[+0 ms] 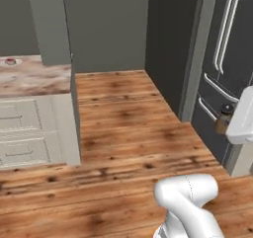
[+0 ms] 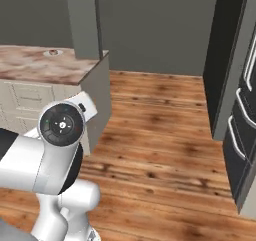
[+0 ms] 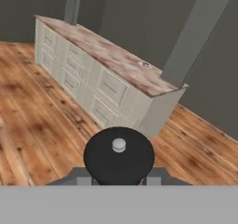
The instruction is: Retrieve the shaker from the cabinet and place it next the steak on a plate on the dining table.
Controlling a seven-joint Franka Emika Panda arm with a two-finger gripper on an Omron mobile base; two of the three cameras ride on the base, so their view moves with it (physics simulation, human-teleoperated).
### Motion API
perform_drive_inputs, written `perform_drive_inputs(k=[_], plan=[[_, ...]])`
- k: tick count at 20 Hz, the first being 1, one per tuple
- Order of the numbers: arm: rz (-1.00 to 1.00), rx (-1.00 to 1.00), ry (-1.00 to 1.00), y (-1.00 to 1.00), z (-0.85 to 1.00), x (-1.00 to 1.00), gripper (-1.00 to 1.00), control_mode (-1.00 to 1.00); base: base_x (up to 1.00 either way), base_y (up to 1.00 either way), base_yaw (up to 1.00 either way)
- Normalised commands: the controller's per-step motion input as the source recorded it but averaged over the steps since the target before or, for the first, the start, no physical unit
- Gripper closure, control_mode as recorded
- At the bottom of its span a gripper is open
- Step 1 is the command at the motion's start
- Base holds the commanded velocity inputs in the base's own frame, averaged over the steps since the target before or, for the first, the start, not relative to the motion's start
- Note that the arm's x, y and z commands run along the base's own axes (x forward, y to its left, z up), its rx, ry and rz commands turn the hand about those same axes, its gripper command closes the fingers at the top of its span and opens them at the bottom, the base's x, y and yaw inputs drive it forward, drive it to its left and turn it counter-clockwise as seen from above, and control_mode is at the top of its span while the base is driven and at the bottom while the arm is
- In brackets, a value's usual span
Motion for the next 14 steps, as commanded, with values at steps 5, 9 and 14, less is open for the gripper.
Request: perform_drive_inputs(k=[5,9,14], plan=[[0.0,0.0,0.0,0.0,0.0,0.0,1.0,1.0,0.73,0.42,0.4],[0.0,0.0,0.0,0.0,0.0,0.0,1.0,1.0,1.0,0.01,0.31],[0.0,0.0,0.0,0.0,0.0,0.0,1.0,1.0,1.0,-0.01,0.22]])
